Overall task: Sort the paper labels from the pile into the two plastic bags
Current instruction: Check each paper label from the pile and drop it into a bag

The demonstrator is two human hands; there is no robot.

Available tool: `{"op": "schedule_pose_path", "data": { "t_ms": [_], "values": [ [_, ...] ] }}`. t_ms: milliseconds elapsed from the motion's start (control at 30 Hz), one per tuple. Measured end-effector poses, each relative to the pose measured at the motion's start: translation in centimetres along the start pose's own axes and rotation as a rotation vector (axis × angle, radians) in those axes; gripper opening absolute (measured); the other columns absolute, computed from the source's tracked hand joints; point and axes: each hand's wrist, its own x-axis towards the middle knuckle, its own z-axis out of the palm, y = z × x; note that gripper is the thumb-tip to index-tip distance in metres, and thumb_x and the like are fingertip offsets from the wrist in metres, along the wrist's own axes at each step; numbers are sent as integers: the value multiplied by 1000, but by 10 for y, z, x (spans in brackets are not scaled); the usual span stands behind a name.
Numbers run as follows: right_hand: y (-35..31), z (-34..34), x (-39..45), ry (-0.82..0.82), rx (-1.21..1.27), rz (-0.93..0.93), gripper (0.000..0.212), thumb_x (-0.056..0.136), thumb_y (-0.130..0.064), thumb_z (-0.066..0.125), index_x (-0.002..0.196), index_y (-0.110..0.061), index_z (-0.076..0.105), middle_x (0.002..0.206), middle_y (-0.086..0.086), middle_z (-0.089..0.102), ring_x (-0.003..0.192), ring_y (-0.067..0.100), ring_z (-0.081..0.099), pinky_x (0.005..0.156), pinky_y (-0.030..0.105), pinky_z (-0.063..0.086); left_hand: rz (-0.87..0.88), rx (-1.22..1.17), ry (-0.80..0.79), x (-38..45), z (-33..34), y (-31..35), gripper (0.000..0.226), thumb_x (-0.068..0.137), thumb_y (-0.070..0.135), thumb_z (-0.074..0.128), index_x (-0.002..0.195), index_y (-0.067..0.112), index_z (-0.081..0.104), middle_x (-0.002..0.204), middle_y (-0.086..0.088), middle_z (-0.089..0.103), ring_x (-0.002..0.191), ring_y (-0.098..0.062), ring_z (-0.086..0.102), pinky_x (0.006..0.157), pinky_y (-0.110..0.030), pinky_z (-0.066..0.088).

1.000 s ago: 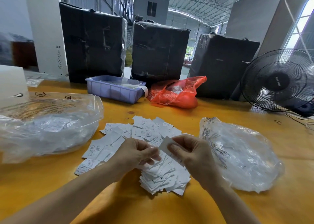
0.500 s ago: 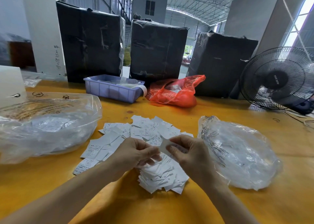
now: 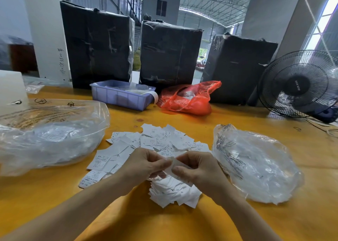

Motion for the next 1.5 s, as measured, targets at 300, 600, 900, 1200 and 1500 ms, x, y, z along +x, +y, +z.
{"op": "schedule_pose_path", "data": {
  "t_ms": [300, 600, 900, 1200, 1500],
  "values": [
    [-1, -3, 0, -32, 93, 51, 13, 77, -5, 75, 89, -2, 71, 77, 12, 70, 66, 13, 62, 61, 24, 48, -35, -84, 17, 2, 0, -3, 18, 64, 28, 72, 64, 11, 75, 58, -10, 66, 48, -12, 61, 46, -19, 46],
    [-3, -2, -1, -98, 92, 81, 20, 74, -4, 77, 93, -6, 70, 80, 16, 70, 69, 20, 63, 66, 33, 52, -6, -2, 12, 1, 6, -3, 51, 66, 36, 69, 80, -12, 70, 62, -17, 68, 50, -13, 66, 45, -17, 46],
    [0, -4, -1, -185, -41, 154, 74, 61, -11, 88, 122, -28, 49, 89, 1, 51, 60, 0, 50, 60, 18, 45, 63, 250, -96, -4, 7, -6, 41, 78, 43, 69, 53, 10, 66, 46, -2, 50, 45, -14, 41, 47, -23, 33],
    [-1, -2, 2, 138, -33, -31, 32, 74, -9, 79, 101, -20, 64, 88, 1, 67, 81, 12, 67, 76, 34, 58, 71, -15, 21, -1, 8, -1, 29, 69, 36, 67, 67, 7, 73, 57, -10, 65, 50, -12, 63, 46, -15, 44],
    [-2, 2, -1, 51, -122, -62, 48, 73, -12, 80, 114, -23, 57, 83, -3, 59, 68, 7, 58, 64, 27, 54, 99, 74, -17, -3, 13, -6, 35, 72, 44, 65, 66, 11, 75, 55, -2, 63, 49, -9, 55, 47, -18, 41]
  ]
}}
